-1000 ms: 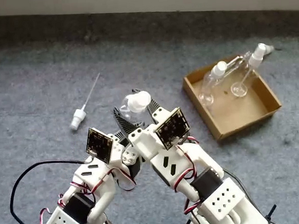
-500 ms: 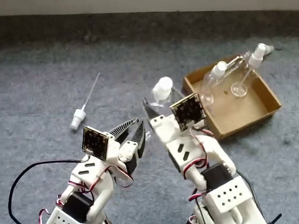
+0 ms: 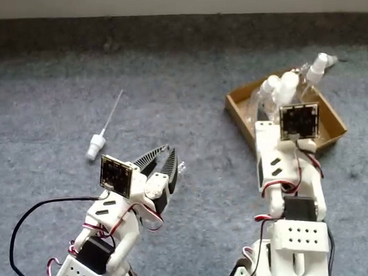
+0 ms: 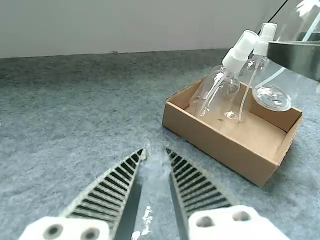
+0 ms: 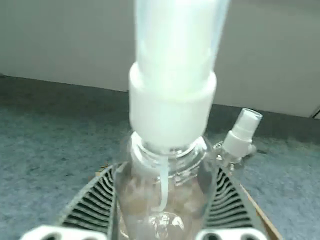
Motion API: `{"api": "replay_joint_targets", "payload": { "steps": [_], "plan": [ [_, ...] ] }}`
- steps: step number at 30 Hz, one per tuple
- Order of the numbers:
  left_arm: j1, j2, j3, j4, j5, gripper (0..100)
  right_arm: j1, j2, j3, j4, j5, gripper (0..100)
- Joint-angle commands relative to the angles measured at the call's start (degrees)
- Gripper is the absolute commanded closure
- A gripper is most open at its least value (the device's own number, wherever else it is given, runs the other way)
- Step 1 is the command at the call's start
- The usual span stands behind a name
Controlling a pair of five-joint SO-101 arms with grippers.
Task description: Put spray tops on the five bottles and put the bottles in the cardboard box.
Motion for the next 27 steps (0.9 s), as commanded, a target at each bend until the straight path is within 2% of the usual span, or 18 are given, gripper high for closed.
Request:
{"api": "replay_joint_targets", "payload": {
  "steps": [1, 4, 8, 11, 15, 20, 27],
  "plan": [
    [-0.22, -0.57, 1.19, -1.23, -0.53, 99, 7.16, -0.75, -3.12, -0.13, 0.88, 92.7],
    [-0.13, -0.57, 1.19, -1.14, -0.53, 99, 12.7, -0.22, -2.68, -1.19, 0.79, 92.7],
    [-0.13, -0.57, 1.19, -1.14, -0.53, 99, 16.48, 1.1, 1.27, -12.0, 0.79, 92.6],
    [-0.04, -0.57, 1.19, -1.05, -0.53, 99, 17.01, 6.73, 4.7, -17.45, 0.79, 92.6],
    [-0.04, -0.57, 1.19, -1.05, -0.53, 99, 17.71, 18.42, 1.27, -21.41, 0.7, 92.6],
    [-0.04, -0.57, 1.19, -1.05, -0.44, 99, 20.53, 30.81, -3.3, -27.65, -6.86, 92.5],
    [-0.04, -0.57, 1.19, -1.05, -0.44, 99, 20.7, 41.71, -6.02, -34.24, -6.77, 92.5]
  ]
}}
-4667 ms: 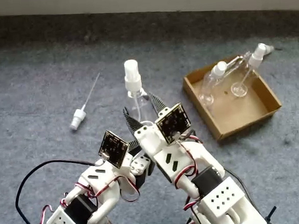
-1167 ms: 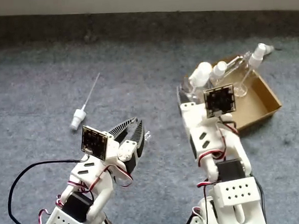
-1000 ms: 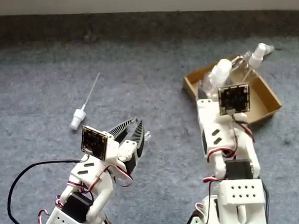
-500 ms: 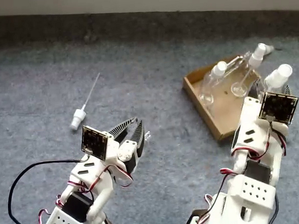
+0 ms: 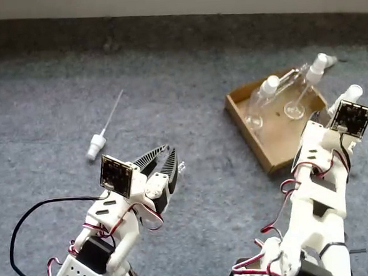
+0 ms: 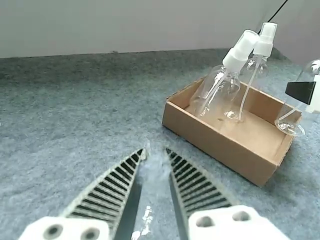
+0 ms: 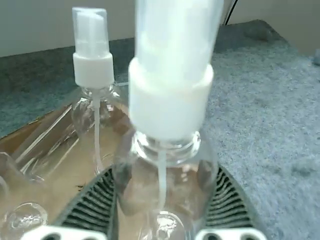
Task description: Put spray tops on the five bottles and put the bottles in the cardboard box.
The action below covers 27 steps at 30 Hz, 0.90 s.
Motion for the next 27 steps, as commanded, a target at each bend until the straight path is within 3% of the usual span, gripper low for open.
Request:
{"api": "replay_joint_targets", "payload": {
  "steps": [1, 8, 27],
  "plan": [
    [-0.13, -0.57, 1.1, -1.05, -0.44, 99, 0.92, 2.77, -4.44, -6.11, -0.53, 92.5],
    [-0.13, -0.57, 1.1, -1.05, -0.44, 99, 0.57, 10.86, -7.78, -12.18, -0.7, 92.5],
    [-0.13, -0.57, 1.1, -1.05, -0.53, 99, -0.84, 25.36, -15.96, -12.35, -0.97, 92.5]
  ]
}}
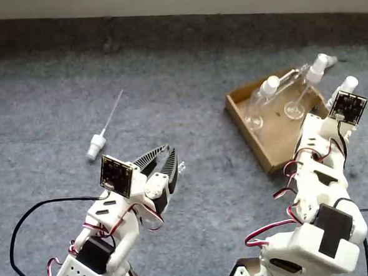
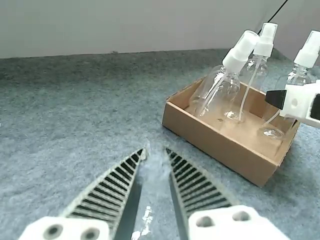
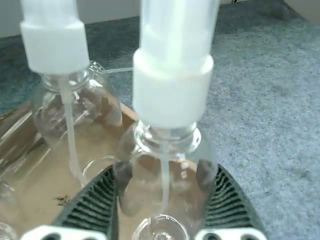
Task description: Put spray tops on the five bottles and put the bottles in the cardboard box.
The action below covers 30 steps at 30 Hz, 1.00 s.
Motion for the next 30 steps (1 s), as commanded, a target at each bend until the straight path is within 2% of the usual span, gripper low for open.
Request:
{"api": "replay_joint_targets", "payload": {
  "steps": [1, 11, 17, 24, 30],
  "plan": [
    [-0.13, -0.57, 1.1, -1.05, -0.44, 99, -1.27, -0.57, -3.82, -1.63, -0.09, 92.5],
    [-0.13, -0.57, 1.1, -0.97, -0.44, 99, -2.33, -0.48, -3.82, -1.63, 0.18, 92.5],
    [-0.22, -0.57, 1.1, -0.97, -0.44, 99, -2.24, -0.48, -3.38, -9.01, 0.26, 92.4],
    [-0.22, -0.57, 1.1, -0.97, -0.44, 99, -2.24, -0.31, -3.38, -9.36, 0.26, 92.4],
    [-0.22, -0.57, 1.1, -0.97, -0.44, 99, -1.89, 6.11, -4.53, -10.86, 0.26, 92.4]
  ]
}}
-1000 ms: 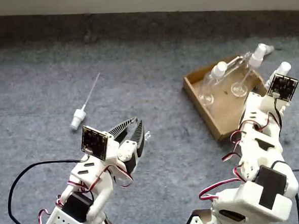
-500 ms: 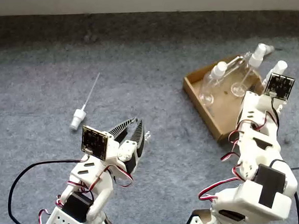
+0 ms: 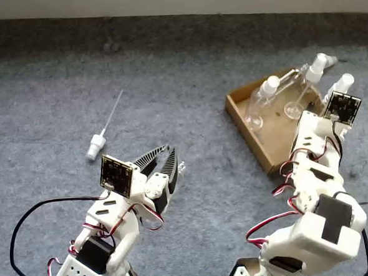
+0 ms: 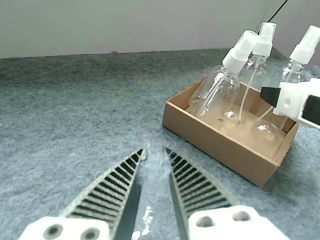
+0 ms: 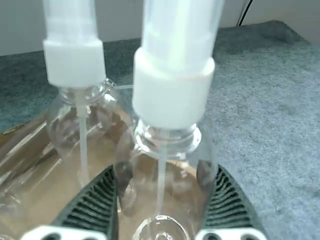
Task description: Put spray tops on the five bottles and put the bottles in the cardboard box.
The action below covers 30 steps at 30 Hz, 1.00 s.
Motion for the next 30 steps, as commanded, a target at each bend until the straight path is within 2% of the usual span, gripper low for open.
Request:
{"api": "replay_joint_targets", "payload": {
  "steps": [1, 6, 12, 18, 24, 30],
  "plan": [
    [-0.22, -0.57, 1.1, -0.97, -0.44, 99, -0.31, 1.63, -4.0, -4.44, 0.26, 92.4],
    [-0.22, -0.57, 1.1, -0.97, -0.44, 99, -0.31, 3.56, -3.65, -12.62, 0.26, 92.0],
    [-0.22, -0.57, 1.1, -0.97, -0.44, 99, -0.66, 3.74, -3.56, -9.98, 0.26, 78.1],
    [-0.31, -0.57, 1.1, -0.97, -0.44, 99, -0.66, 3.47, -3.38, -9.71, 0.79, 77.8],
    [-0.31, -0.57, 1.1, -0.97, -0.44, 99, -1.63, 3.38, -1.71, -9.98, 7.47, 77.2],
    [-0.57, -0.57, 1.1, -0.97, -0.44, 99, -2.24, 3.38, -1.36, -9.98, 7.47, 73.1]
  ]
}}
